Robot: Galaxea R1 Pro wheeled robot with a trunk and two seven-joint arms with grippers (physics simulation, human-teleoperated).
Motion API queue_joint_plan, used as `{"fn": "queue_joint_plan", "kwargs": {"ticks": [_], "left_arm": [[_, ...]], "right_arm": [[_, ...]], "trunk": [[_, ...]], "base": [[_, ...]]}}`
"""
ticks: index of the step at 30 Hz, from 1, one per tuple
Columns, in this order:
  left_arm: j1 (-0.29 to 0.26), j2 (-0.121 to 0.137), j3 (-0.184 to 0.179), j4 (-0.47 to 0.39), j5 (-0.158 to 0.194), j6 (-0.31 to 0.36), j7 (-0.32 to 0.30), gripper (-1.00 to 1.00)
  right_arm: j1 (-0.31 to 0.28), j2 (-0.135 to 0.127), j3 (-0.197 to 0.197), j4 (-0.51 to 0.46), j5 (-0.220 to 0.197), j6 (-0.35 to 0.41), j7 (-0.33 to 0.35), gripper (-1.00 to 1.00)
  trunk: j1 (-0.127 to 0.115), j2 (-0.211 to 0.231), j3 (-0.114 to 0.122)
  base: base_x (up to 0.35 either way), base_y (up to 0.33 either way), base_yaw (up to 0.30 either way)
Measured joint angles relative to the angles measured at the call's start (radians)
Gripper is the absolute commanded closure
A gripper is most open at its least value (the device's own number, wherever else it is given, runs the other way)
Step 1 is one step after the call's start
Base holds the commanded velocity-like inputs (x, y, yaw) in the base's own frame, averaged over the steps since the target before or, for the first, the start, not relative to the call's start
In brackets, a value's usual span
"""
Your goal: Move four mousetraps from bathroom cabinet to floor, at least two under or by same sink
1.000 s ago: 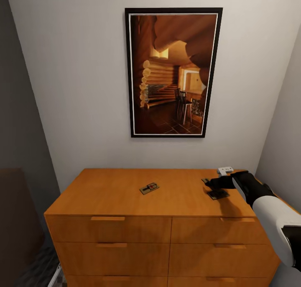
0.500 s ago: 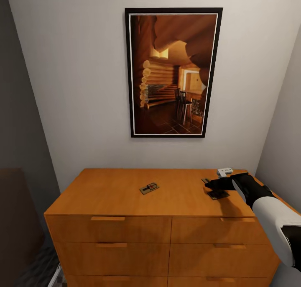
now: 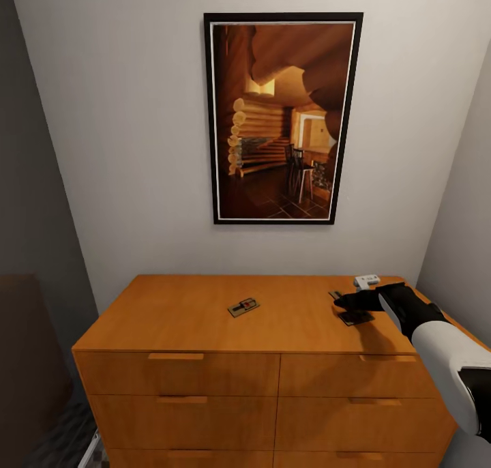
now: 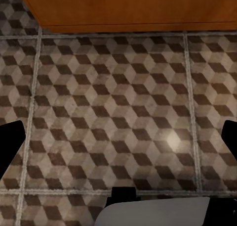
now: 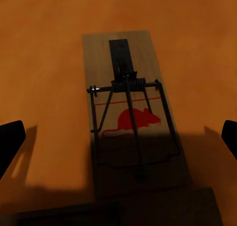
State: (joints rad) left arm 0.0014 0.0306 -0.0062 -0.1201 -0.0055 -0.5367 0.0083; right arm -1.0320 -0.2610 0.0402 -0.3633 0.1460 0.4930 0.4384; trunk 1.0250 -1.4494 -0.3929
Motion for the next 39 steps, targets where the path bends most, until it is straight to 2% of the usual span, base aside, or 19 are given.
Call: {"fn": "queue_joint_plan", "kwargs": {"ticks": [14,39], "left_arm": [[0.0,0.0,0.001,0.011,0.0,0.0,0.0,-1.0],[0.0,0.0,0.001,0.014,0.0,0.0,0.0,-1.0]], "right_arm": [[0.0,0.002,0.0,0.048,0.001,-0.056,0.001,-1.0],[-0.001,0.002,-0.007,0.058,-0.003,-0.064,0.002,-1.0]], "trunk": [[0.0,0.0,0.0],[0.0,0.0,0.0]], "base": [[0.0,0.0,0.0],[0.0,0.0,0.0]]}}
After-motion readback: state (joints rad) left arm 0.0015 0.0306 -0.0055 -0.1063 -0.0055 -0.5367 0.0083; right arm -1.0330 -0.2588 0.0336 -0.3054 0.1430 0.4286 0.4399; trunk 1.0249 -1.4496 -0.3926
